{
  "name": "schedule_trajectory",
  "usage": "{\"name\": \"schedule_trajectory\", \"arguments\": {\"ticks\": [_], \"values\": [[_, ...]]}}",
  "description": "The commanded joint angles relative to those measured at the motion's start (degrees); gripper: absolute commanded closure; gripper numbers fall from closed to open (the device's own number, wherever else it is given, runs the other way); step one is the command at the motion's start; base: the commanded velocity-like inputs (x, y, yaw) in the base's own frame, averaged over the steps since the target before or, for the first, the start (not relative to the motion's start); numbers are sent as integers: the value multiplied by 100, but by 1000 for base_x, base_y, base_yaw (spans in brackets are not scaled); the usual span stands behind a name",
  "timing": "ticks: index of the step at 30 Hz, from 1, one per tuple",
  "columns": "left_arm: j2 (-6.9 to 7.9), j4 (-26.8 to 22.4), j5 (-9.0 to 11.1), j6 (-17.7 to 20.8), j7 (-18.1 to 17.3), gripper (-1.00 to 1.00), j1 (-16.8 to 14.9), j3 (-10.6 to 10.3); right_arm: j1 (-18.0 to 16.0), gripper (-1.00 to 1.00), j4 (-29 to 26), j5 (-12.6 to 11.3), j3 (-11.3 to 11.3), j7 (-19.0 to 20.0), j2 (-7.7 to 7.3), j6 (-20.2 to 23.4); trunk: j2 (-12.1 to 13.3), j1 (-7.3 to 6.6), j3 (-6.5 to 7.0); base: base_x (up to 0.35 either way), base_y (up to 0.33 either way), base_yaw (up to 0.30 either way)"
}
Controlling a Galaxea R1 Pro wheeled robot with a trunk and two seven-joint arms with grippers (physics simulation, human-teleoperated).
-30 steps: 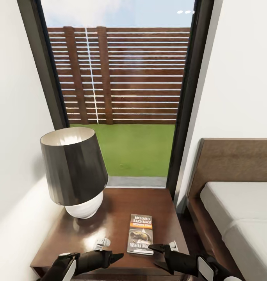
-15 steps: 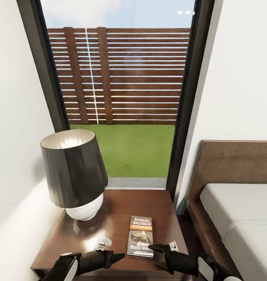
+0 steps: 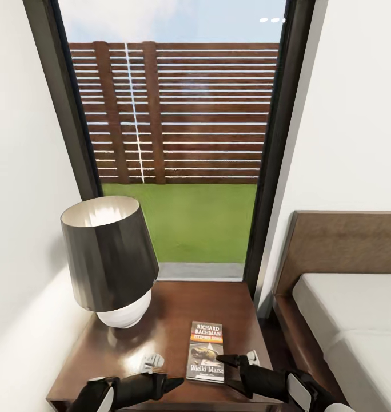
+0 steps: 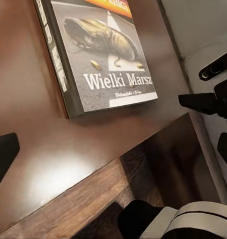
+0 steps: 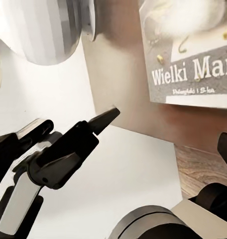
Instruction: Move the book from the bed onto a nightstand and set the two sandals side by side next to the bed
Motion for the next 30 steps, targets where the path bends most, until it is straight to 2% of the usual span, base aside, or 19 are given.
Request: {"name": "schedule_trajectory", "arguments": {"ticks": [1, 7, 30], "values": [[2, -2, 51, 56, -4, -100, 0, -5, -3, -100, -2, -58, 47, 1, -5, 29, -2, -1, -5, 0, 0, 0], [2, -2, 56, 56, -7, -100, 126, -5, -3, -100, -7, -40, 47, 13, -29, -1, -2, -1, -5, 0, 0, 0], [2, -2, 59, 56, -21, -100, 158, -5, -3, -100, -8, -40, 47, 16, -32, -5, 920, -506, 407, 0, 0, 0]]}}
